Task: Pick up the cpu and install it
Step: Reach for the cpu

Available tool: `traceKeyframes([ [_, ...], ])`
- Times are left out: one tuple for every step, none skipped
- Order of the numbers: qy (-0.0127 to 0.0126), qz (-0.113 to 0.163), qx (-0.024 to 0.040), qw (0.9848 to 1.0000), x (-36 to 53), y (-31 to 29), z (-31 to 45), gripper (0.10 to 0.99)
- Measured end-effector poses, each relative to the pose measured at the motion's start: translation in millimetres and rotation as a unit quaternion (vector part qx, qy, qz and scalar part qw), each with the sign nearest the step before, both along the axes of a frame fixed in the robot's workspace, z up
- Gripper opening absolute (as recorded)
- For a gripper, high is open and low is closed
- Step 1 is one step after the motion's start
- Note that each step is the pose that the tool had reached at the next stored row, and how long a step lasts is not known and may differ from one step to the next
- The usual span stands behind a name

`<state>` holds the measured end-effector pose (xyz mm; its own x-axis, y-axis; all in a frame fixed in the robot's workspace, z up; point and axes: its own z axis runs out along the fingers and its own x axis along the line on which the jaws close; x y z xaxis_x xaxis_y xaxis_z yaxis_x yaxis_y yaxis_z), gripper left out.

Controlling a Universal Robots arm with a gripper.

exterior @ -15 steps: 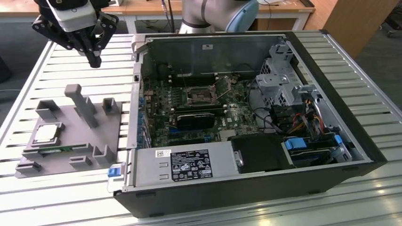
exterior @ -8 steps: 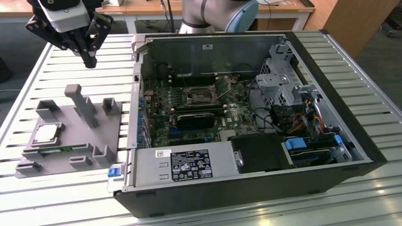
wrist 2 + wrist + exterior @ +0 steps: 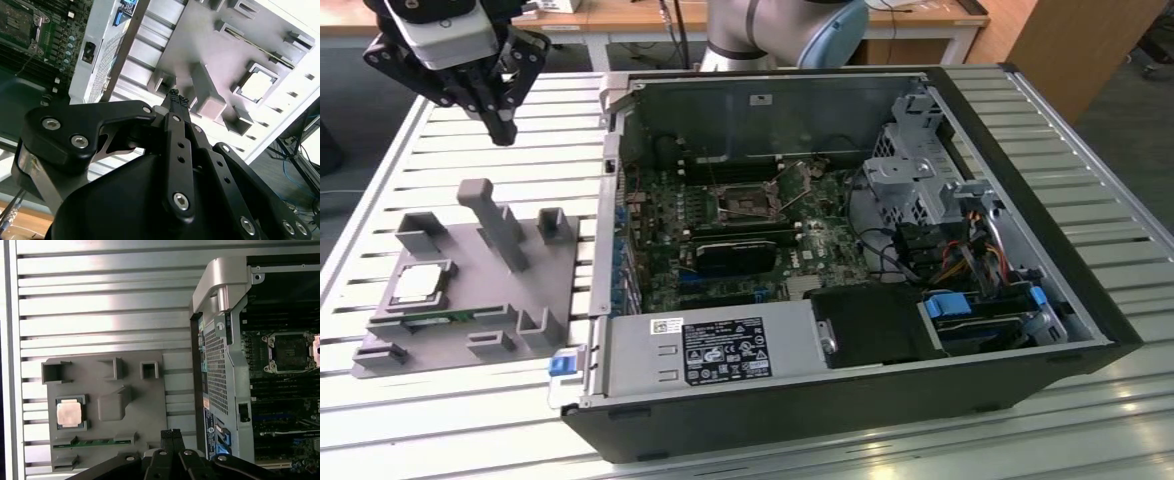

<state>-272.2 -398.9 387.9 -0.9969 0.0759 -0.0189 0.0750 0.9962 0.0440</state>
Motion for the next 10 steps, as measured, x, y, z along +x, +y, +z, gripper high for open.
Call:
traceKeyframes([
  [0.0, 0.0, 0.0, 1.0, -0.7, 0.0, 0.0, 0.106],
  [0.0, 0.0, 0.0, 1.0, -1.4, -0.1, 0.0, 0.106],
  [0.0, 0.0, 0.0, 1.0, -2.1, -0.3, 0.0, 0.106],
  [0.0001, 0.0, 0.0, 1.0, -2.7, -0.7, -0.1, 0.106],
  [0.0001, 0.0, 0.0, 1.0, -3.3, -1.5, -0.3, 0.106],
  [0.0, 0.0, 0.0, 1.0, -3.9, -2.4, -0.5, 0.106],
  [0.0, 0.0, 0.0, 1.0, -4.3, -3.3, -0.6, 0.106],
  [0.0, 0.0, 0.0, 1.0, -4.6, -4.2, -0.7, 0.106],
  [0.0, 0.0, 0.0, 1.0, -5.1, -4.9, -0.8, 0.106],
  [0.0, 0.0, 0.0, 1.0, -5.8, -5.3, -0.9, 0.106],
])
